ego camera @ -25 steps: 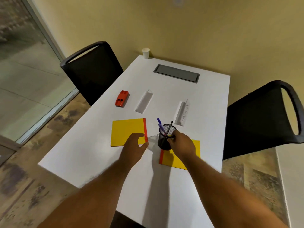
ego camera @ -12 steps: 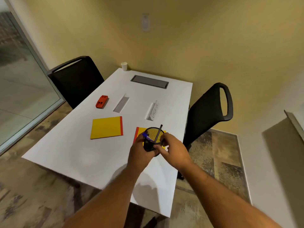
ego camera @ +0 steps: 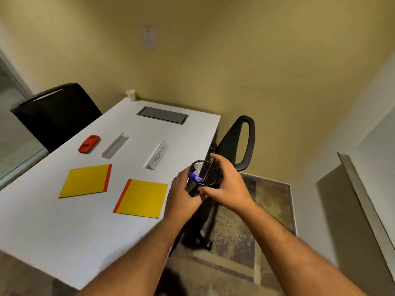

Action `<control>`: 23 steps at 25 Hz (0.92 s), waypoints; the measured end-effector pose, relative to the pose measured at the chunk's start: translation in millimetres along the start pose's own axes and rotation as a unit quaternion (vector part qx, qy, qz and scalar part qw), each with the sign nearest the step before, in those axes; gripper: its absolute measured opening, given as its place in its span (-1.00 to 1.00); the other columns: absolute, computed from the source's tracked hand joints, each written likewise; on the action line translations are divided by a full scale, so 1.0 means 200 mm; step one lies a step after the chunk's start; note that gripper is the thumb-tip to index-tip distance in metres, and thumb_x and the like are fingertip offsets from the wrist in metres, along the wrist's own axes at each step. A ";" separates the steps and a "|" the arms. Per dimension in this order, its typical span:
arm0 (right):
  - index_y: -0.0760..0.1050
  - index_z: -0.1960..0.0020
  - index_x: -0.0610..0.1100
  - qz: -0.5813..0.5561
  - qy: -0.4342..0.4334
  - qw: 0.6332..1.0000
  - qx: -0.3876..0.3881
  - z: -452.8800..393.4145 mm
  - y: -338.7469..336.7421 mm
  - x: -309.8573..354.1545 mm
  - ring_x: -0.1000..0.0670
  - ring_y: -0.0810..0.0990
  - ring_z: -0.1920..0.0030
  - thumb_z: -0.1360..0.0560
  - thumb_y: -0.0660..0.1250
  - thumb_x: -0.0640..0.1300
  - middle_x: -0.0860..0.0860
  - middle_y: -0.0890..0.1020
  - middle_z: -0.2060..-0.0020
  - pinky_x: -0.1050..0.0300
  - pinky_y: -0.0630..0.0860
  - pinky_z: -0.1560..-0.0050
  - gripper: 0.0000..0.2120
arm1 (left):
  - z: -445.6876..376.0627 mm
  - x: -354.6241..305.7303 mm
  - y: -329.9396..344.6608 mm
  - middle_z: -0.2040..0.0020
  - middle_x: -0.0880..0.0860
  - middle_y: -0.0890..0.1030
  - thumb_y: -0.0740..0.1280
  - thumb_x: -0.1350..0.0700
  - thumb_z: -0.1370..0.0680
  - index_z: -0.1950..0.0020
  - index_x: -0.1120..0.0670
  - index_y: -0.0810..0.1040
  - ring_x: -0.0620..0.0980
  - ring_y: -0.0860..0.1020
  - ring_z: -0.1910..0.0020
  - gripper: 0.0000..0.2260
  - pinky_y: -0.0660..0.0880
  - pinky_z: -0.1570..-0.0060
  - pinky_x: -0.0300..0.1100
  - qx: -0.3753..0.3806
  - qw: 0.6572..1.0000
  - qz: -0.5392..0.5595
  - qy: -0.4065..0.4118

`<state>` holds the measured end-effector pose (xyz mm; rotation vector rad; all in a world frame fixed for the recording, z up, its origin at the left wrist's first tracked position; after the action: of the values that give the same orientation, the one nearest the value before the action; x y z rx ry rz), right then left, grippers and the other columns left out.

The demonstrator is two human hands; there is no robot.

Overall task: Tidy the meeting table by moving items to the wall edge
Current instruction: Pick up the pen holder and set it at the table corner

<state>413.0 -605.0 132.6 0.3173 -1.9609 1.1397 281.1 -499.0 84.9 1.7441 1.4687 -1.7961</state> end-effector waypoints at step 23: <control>0.41 -0.34 0.25 0.120 -0.085 0.986 0.084 -1.76 -0.74 -0.93 0.26 0.54 -0.07 -0.18 0.51 0.33 0.34 0.43 -0.05 0.14 0.62 -0.04 -0.24 | -1.74 -0.24 0.95 -0.42 -0.24 0.46 0.55 0.03 -0.44 -0.52 -0.21 0.36 -0.19 0.46 -0.40 -0.31 0.54 -0.35 -0.11 -0.015 0.998 -0.058 0.031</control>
<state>801.3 -435.9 167.5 0.2793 -2.0982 1.4802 648.4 -345.7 110.4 1.7476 1.6452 -1.7794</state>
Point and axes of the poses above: each hand's wrist, its own z-axis away from the middle knuckle, its own y-axis out of the palm, x = y × z, the point moved 6 cm from there along -z, towards the middle knuckle
